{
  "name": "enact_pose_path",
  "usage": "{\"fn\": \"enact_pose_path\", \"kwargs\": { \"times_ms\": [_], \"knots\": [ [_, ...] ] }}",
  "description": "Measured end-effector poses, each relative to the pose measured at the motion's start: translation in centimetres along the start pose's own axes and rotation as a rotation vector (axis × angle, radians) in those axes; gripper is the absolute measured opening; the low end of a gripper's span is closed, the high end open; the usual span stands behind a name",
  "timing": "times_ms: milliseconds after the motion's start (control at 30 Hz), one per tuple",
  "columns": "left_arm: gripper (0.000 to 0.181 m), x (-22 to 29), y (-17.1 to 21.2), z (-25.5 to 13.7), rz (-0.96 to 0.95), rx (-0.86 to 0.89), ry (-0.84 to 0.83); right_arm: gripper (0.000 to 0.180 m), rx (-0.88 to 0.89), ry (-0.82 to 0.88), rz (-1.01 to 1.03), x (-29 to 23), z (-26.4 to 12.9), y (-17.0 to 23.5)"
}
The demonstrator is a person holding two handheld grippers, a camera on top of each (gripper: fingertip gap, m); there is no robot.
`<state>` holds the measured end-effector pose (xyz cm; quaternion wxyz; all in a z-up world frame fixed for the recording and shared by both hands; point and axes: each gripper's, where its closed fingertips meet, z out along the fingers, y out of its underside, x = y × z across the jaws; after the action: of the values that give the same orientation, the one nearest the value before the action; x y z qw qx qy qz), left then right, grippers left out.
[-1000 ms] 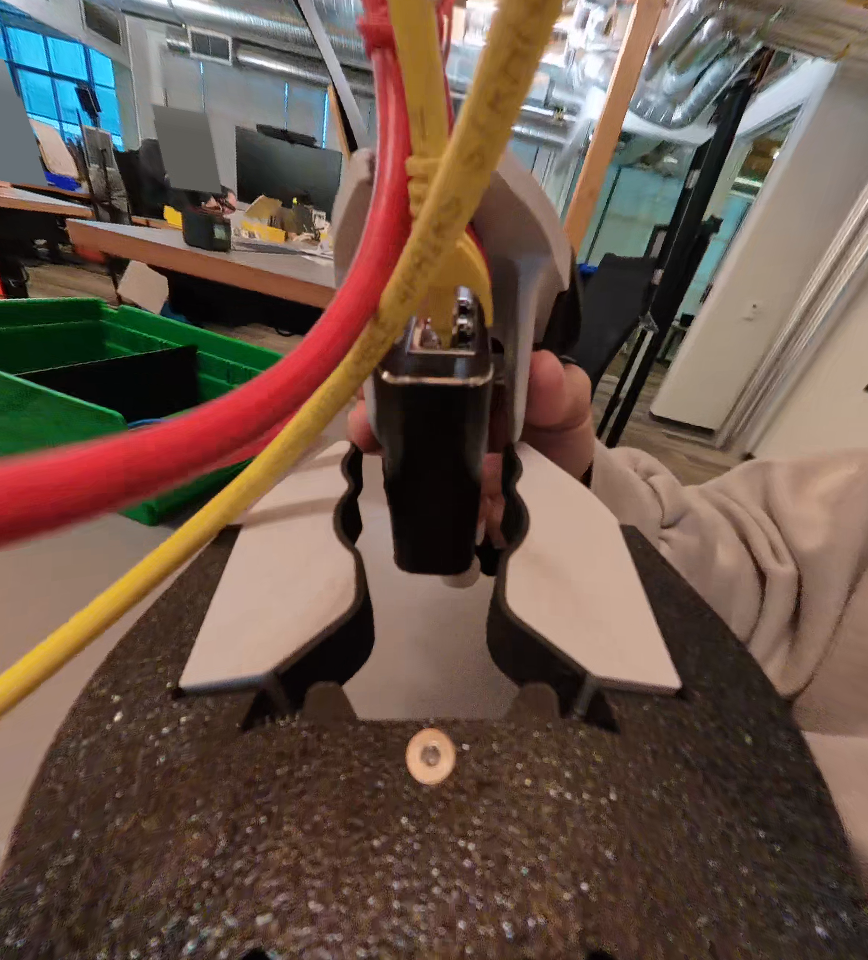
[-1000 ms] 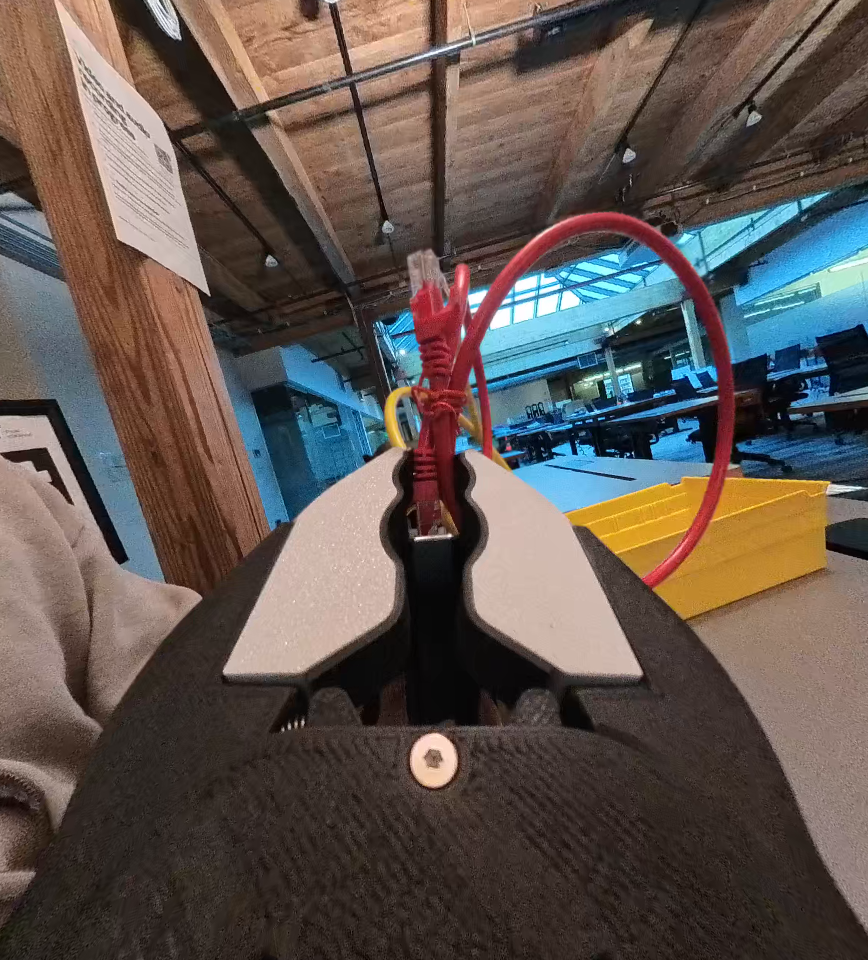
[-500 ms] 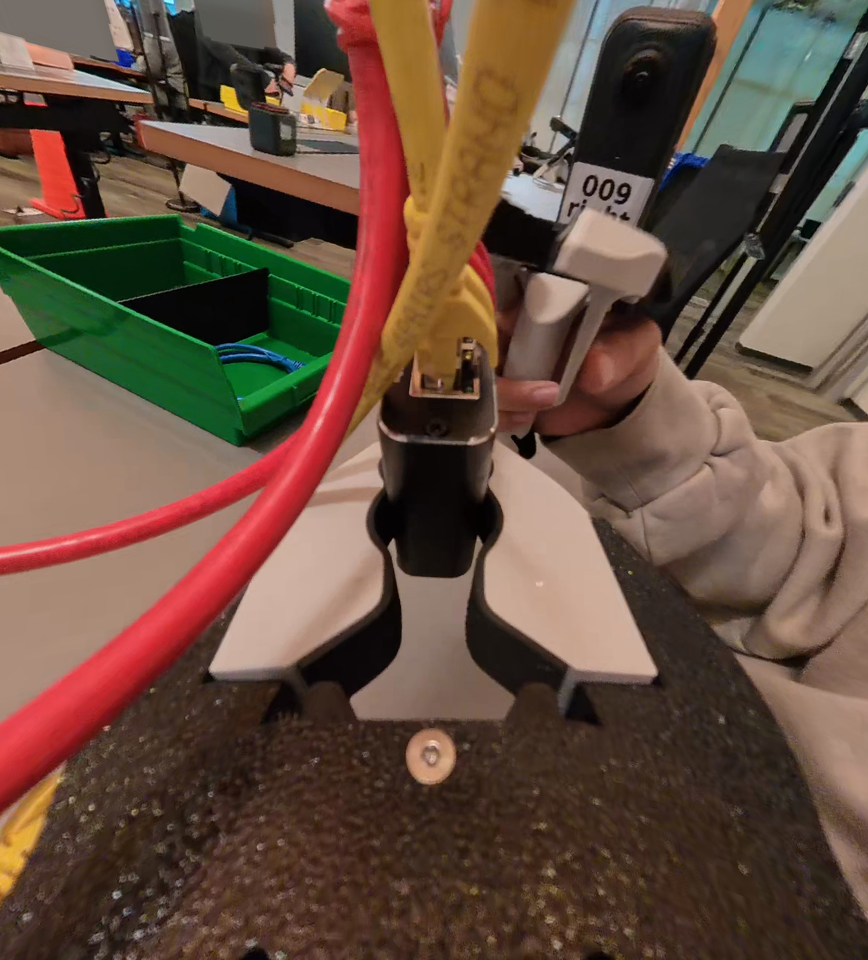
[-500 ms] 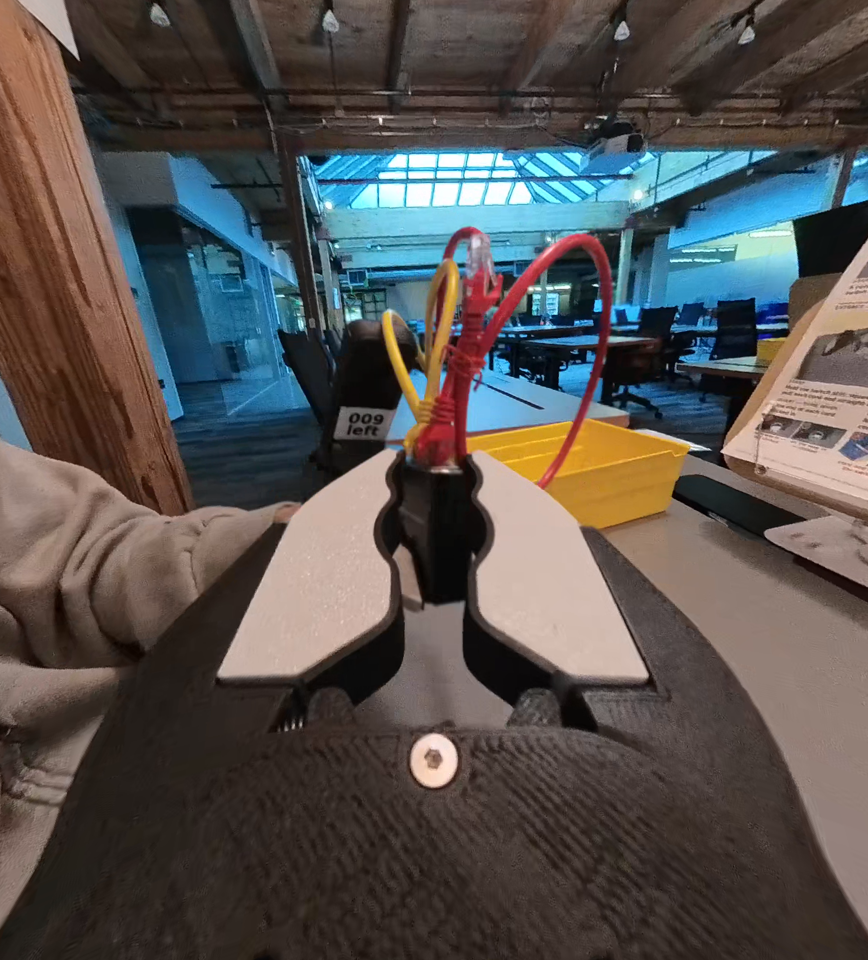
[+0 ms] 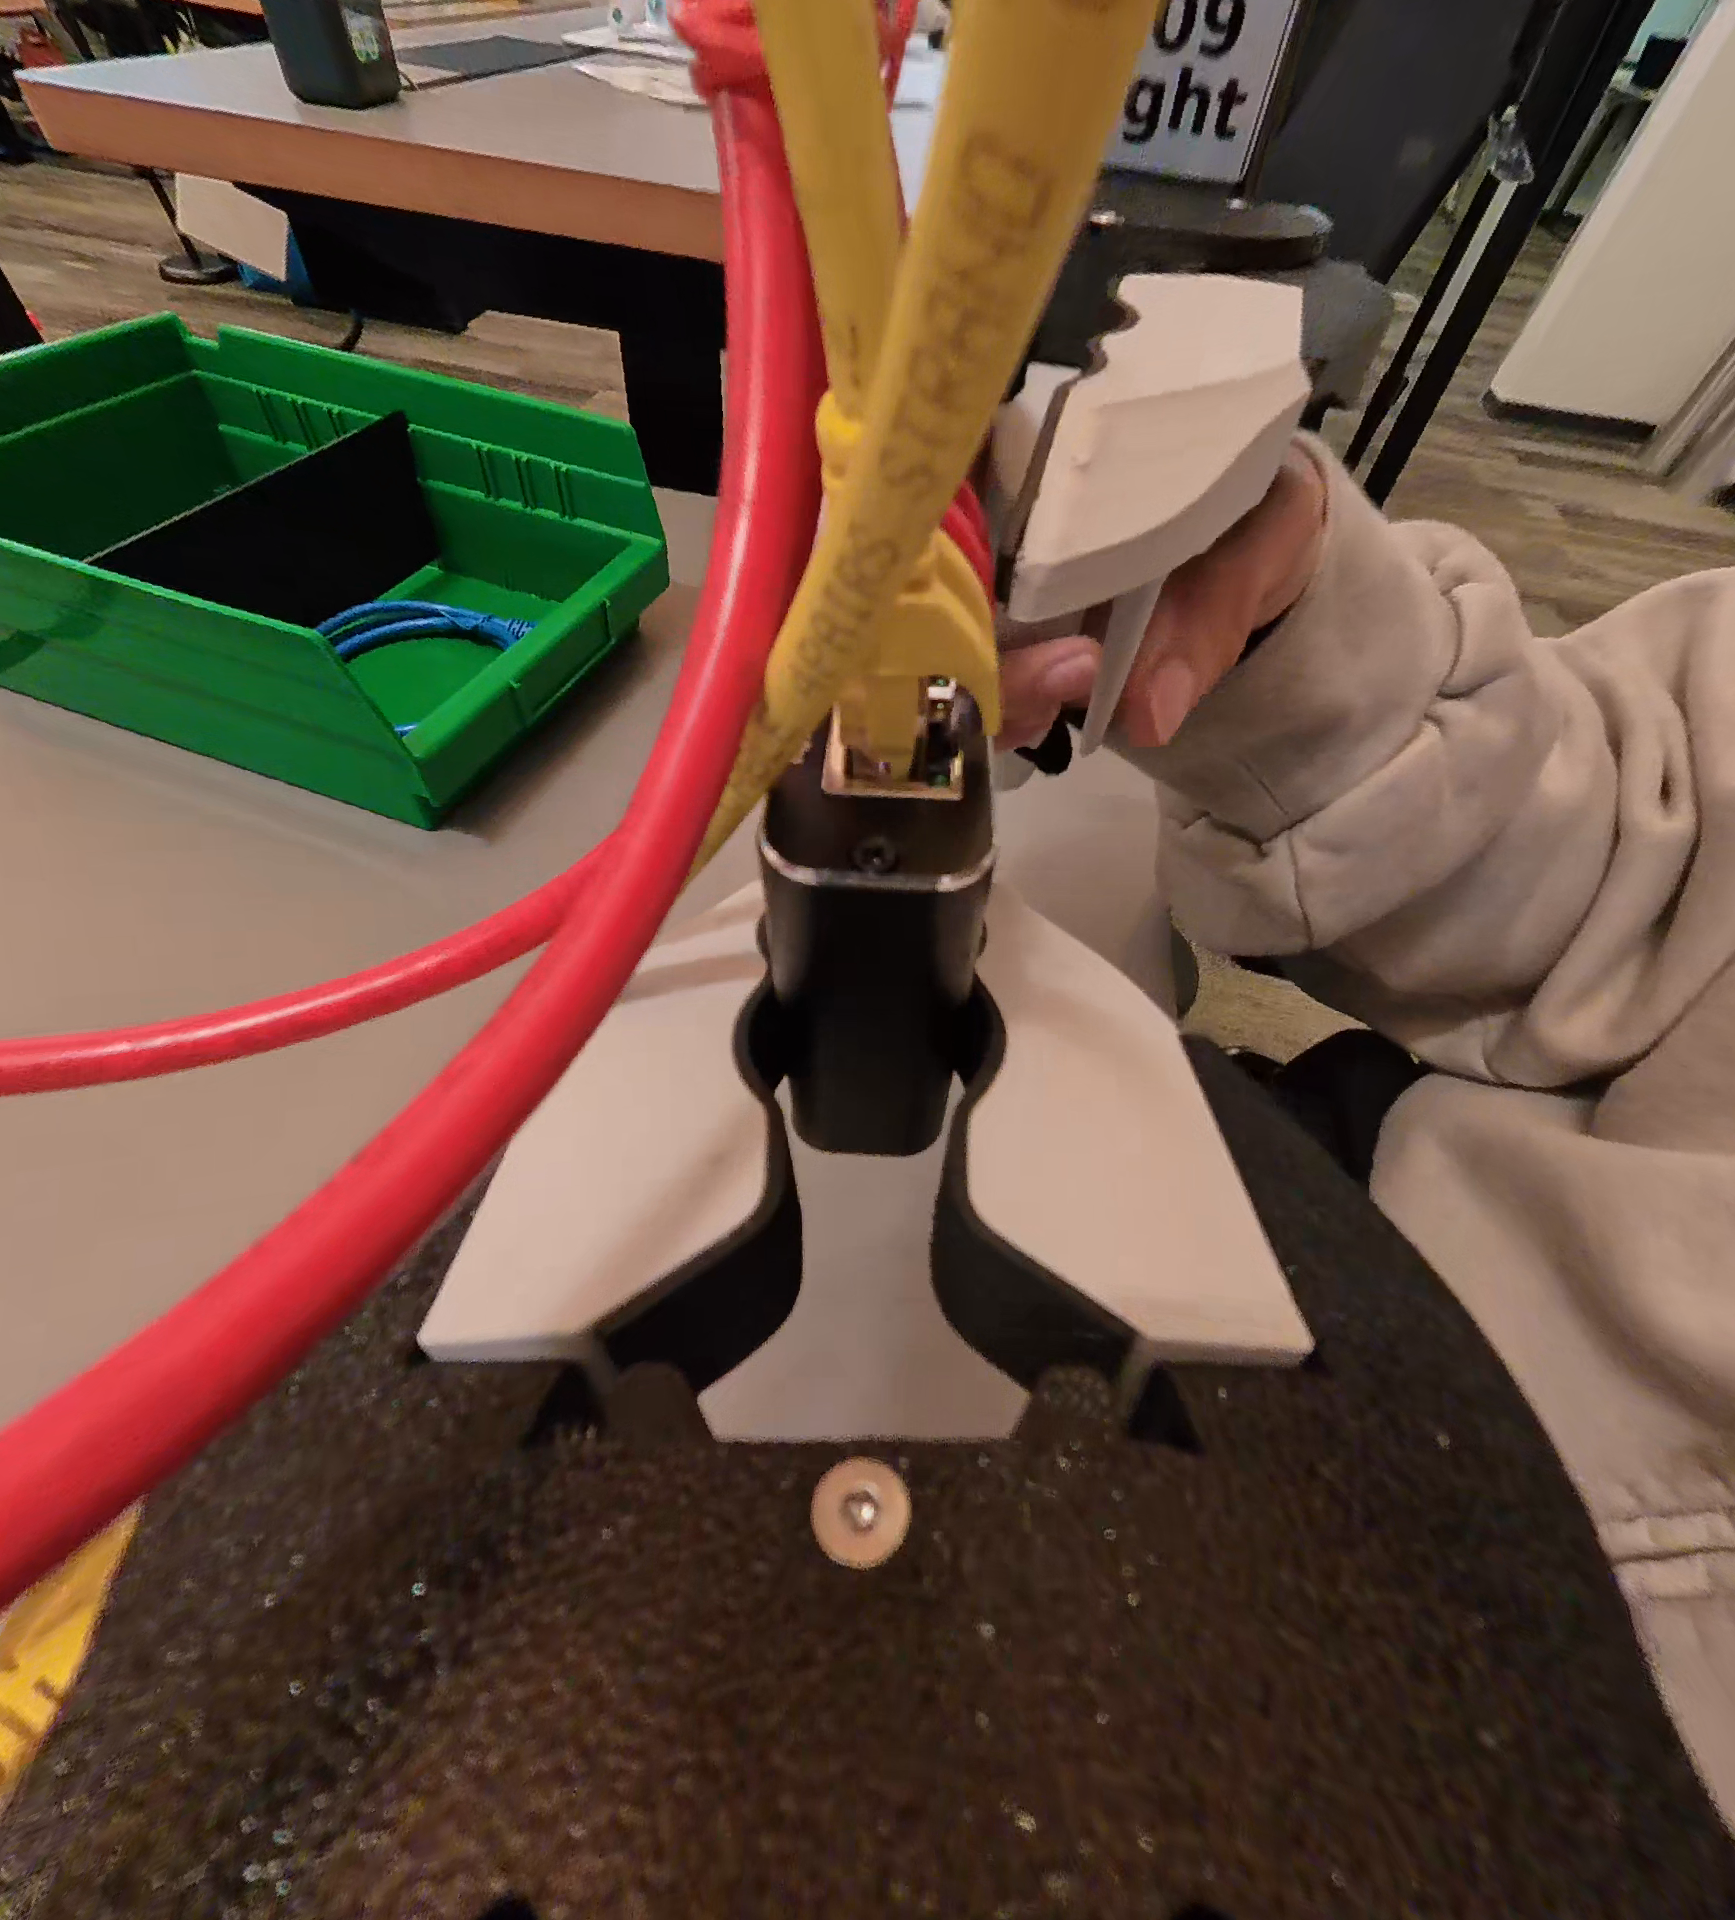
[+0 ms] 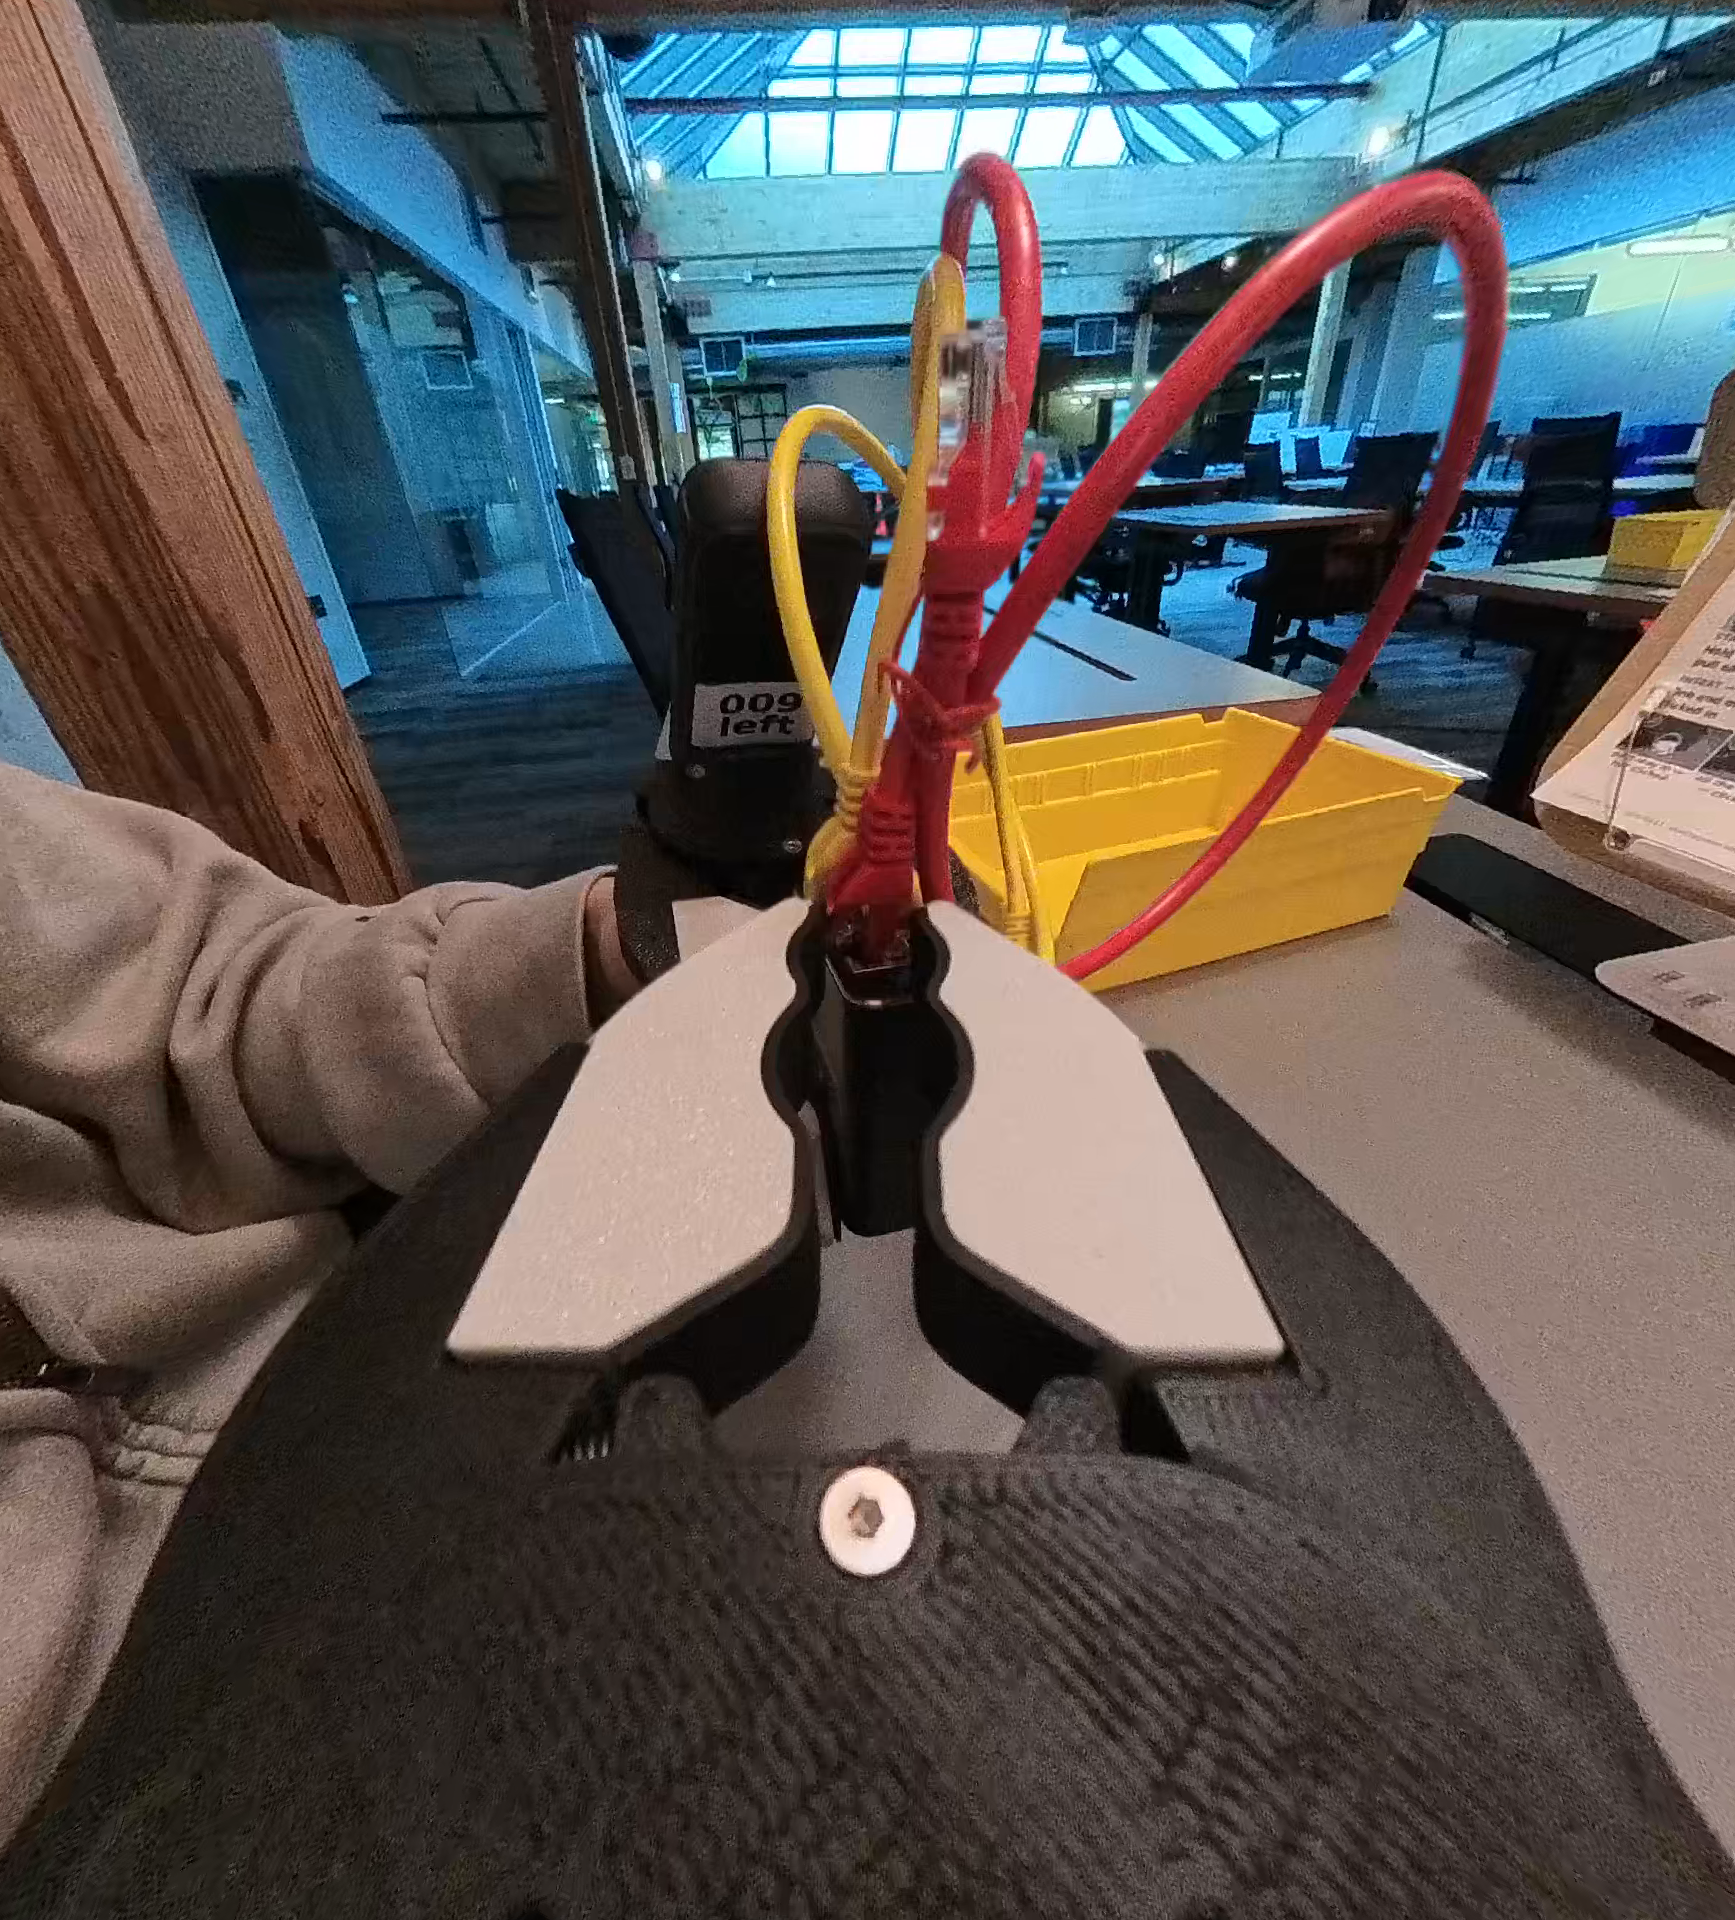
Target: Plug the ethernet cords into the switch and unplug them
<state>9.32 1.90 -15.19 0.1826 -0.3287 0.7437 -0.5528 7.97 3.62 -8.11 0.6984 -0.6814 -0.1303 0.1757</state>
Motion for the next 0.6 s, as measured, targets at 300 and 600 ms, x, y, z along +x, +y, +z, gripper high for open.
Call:
{"fn": "enact_pose_path", "kwargs": {
  "times_ms": [300, 600],
  "knots": [
    [0.026, 0.2, 0.7, 0.0, 0.033, -0.075, 0.002, 0.016, -0.01, -0.035, -0.016, -0.3, -0.2, 0.5],
    [0.026, 0.5, 1.6, -0.1, 0.053, -0.134, 0.036, 0.015, -0.067, -0.049, -0.126, -0.7, 0.0, 1.6]
  ]
}}
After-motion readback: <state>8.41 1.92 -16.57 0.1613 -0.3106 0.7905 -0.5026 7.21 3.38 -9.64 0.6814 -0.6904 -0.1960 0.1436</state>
